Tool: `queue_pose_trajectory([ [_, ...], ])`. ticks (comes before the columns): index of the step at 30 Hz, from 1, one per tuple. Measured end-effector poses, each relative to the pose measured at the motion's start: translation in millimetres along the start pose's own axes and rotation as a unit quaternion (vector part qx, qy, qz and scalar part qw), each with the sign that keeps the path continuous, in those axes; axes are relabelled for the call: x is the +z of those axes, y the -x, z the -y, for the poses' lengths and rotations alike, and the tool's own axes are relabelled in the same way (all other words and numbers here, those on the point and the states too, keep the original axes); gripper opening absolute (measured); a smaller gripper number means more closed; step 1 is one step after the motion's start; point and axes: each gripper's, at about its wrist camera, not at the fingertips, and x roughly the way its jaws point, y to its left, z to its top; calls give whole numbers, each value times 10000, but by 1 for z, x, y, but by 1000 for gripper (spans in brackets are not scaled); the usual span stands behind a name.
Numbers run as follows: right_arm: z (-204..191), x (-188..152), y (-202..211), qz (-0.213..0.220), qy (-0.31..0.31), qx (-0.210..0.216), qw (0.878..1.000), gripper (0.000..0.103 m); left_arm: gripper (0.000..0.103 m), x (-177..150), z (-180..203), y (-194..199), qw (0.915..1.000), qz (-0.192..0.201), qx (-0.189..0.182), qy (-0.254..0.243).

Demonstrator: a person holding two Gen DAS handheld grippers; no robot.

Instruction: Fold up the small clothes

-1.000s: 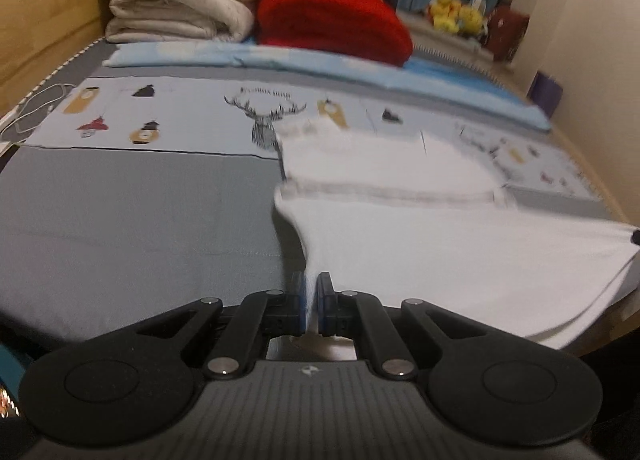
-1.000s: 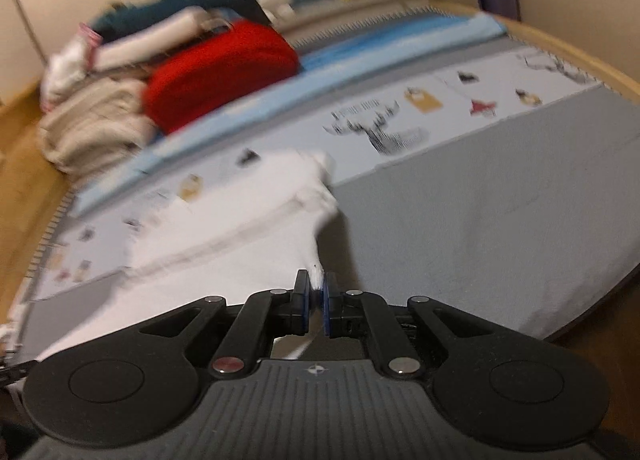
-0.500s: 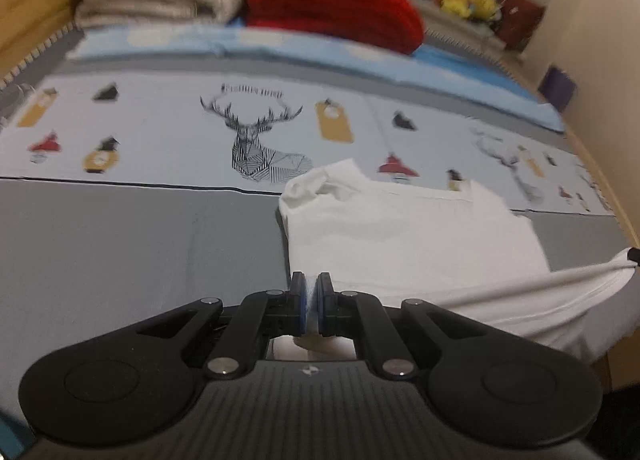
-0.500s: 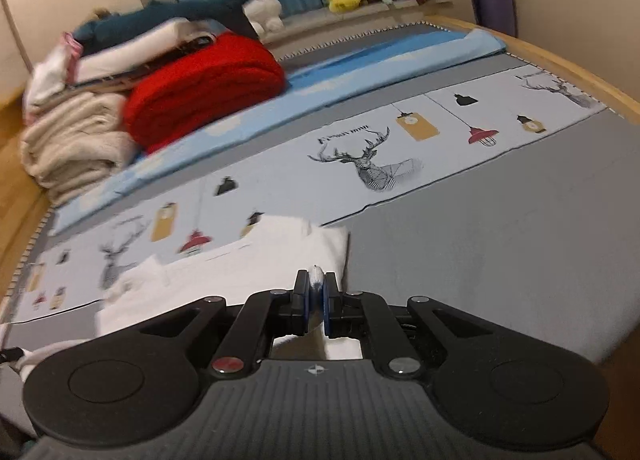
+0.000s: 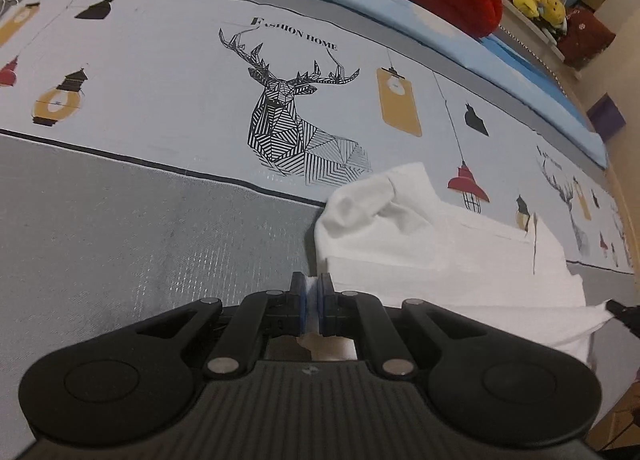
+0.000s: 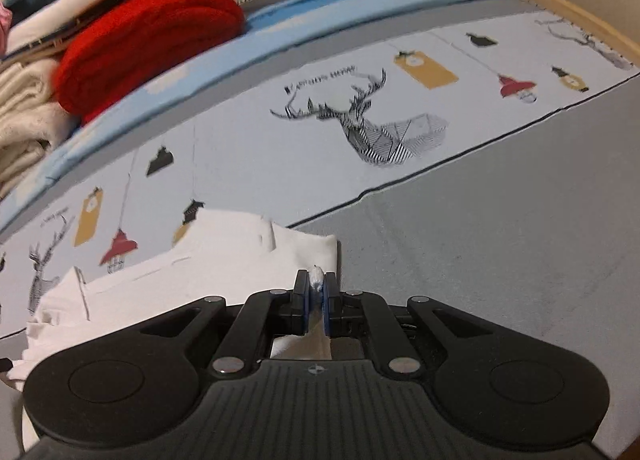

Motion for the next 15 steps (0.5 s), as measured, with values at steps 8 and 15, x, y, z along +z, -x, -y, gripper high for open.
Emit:
queue_pose_trajectory([
  [8,3,7,9,385,-156,-390,9984,12,24,-8,-15,27,9985,358,333,242],
  [15,20,-19,34,392,-193,-488,9979,19,27,-36,-20,37,9984,140,537,61],
])
